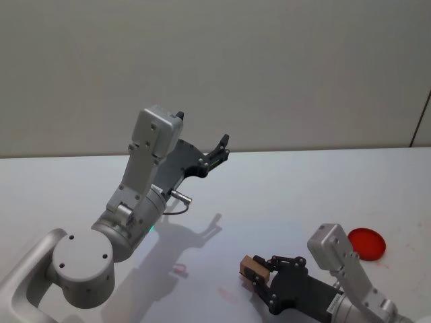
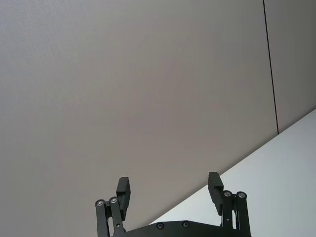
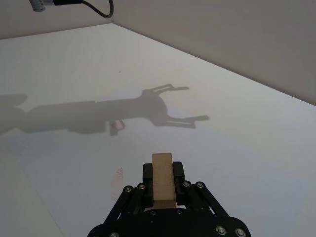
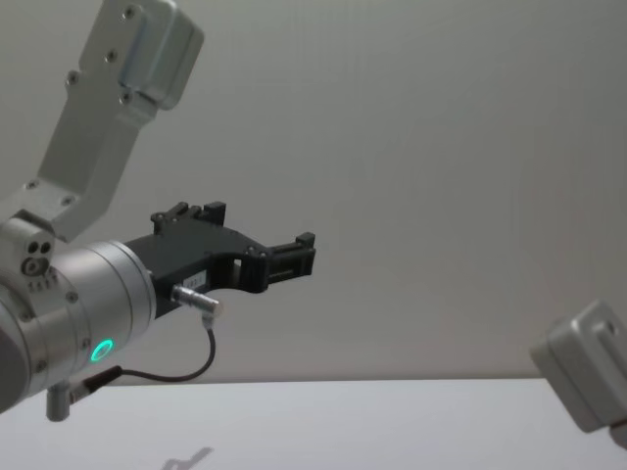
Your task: Use the one hand to pick up the stamp and affix it onto the A4 paper.
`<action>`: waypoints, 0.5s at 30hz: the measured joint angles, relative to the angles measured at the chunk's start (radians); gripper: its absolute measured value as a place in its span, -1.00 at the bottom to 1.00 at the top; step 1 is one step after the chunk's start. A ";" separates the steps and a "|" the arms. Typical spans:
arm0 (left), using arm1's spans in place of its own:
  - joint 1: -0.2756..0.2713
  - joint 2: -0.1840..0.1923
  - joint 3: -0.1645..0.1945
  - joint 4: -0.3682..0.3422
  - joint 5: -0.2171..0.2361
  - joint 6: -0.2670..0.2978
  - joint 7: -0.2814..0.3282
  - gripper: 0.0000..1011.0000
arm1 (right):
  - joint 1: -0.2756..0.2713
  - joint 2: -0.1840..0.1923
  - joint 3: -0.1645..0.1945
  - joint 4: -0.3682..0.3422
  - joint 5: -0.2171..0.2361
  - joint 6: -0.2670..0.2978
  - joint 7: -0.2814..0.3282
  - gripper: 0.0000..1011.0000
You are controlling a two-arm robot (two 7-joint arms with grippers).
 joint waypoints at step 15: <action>0.000 0.000 0.000 0.000 0.000 0.000 0.000 0.98 | 0.000 0.009 -0.002 0.019 -0.004 0.005 0.000 -0.57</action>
